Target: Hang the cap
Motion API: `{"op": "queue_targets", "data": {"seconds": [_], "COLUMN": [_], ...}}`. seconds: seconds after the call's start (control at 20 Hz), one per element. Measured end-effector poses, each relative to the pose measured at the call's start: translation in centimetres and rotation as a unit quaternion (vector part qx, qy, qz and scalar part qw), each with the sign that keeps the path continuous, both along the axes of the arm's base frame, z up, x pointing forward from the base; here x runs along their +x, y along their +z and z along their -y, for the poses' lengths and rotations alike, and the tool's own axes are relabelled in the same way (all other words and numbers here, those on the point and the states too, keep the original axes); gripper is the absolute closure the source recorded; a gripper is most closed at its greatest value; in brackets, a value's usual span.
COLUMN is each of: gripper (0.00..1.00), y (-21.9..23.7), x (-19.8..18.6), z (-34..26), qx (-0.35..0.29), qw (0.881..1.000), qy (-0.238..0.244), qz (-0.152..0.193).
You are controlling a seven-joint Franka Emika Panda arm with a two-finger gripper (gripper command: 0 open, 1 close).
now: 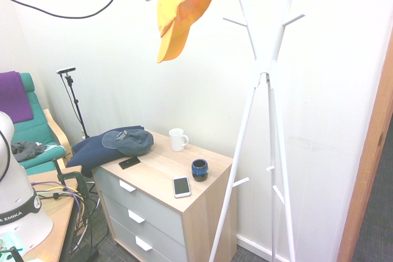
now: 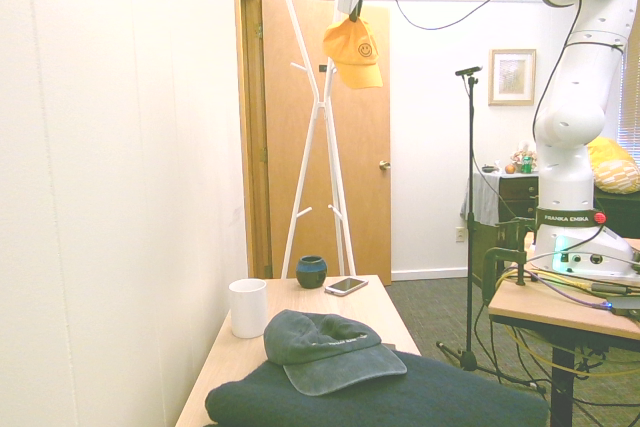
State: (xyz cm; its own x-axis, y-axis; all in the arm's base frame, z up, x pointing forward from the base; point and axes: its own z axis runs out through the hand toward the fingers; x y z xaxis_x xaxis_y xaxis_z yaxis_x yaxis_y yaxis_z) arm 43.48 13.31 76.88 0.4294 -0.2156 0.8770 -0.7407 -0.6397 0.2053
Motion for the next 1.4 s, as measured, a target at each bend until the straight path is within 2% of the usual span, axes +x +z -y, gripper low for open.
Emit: {"op": "queue_targets", "data": {"seconds": [0.15, 0.25, 0.3, 0.55, 0.7, 1.4], "gripper": [1.00, 1.00, 0.00, 0.00, 0.00, 0.00], "y": [-0.8, -2.6, -3.9, -13.0, -15.9, -17.0], "x": [2.5, 4.5, 5.4, 6.6, 6.2, 5.5], "z": [3.0, 4.2, 4.2, 1.8, 1.8, 4.5], "qx": [0.018, 0.039, 0.055, 0.081, 0.085, 0.110], "qw": [1.000, 0.999, 0.998, 0.995, 0.994, 0.992], "qy": [-0.001, 0.004, 0.009, 0.030, 0.033, 0.025], "qz": [0.002, -0.008, -0.016, -0.046, -0.053, -0.049]}}
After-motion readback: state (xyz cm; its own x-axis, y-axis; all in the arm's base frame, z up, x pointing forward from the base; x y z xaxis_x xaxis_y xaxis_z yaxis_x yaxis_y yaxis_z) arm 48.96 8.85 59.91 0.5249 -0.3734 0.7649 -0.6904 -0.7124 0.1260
